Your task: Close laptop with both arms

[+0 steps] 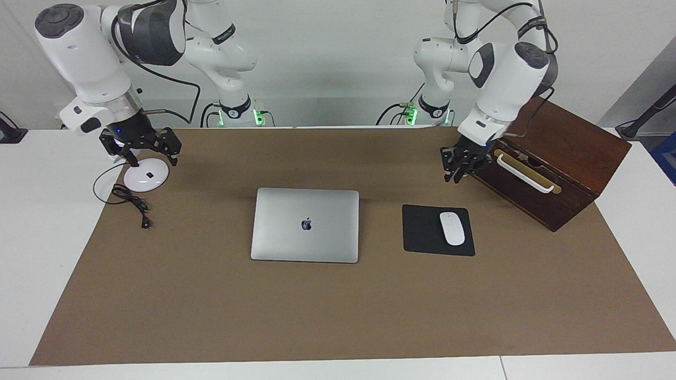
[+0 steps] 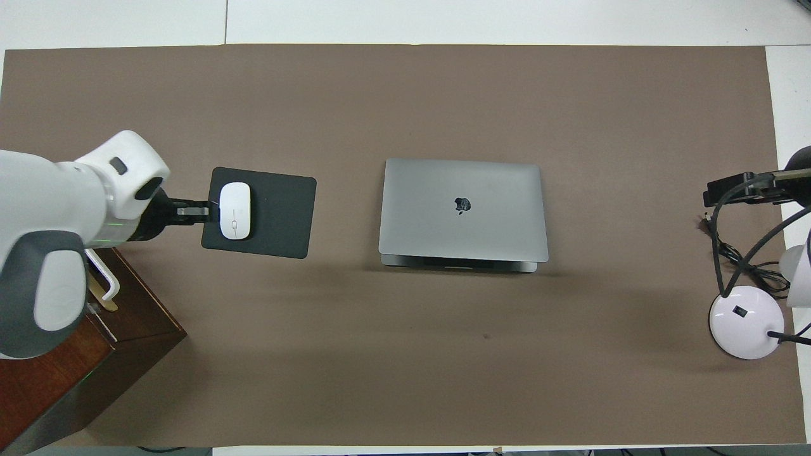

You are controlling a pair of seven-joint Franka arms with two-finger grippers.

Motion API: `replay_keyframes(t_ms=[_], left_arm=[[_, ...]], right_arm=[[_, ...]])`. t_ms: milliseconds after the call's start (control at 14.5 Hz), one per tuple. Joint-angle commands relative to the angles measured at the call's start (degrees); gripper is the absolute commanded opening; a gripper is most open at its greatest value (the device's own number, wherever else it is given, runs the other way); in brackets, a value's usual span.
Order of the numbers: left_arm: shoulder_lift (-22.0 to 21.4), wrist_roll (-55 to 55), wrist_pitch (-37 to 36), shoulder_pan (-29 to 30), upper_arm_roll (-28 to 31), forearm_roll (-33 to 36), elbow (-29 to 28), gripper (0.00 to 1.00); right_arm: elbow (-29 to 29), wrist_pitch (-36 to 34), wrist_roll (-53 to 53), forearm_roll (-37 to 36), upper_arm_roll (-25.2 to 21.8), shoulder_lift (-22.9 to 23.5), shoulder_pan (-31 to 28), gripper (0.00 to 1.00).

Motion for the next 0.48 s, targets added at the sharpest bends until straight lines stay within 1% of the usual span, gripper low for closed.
replay_keyframes(t_ms=[0, 138, 275, 413], left_arm=[[-0.1, -0.1, -5.0, 4.4, -0.7, 1.2, 4.1, 1.0], [-0.2, 0.0, -5.9, 5.8, -0.7, 4.3, 5.5, 1.0], [0.5, -0.2, -8.4, 7.9, -0.7, 5.4, 8.9, 1.0], [1.6, 0.0, -12.9, 8.3, -0.9, 9.5, 12.7, 1.0]], right_arm=[[-1.5, 1.4, -1.0, 0.4, 0.2, -1.2, -0.9, 1.0], [-1.4, 1.4, -0.9, 0.4, 0.2, -1.2, -0.9, 1.0], [-1.2, 1.1, -1.5, 0.4, 0.1, -1.3, -1.0, 1.0], [-0.4, 0.2, -1.5, 0.4, -0.1, -1.2, -1.2, 1.0]])
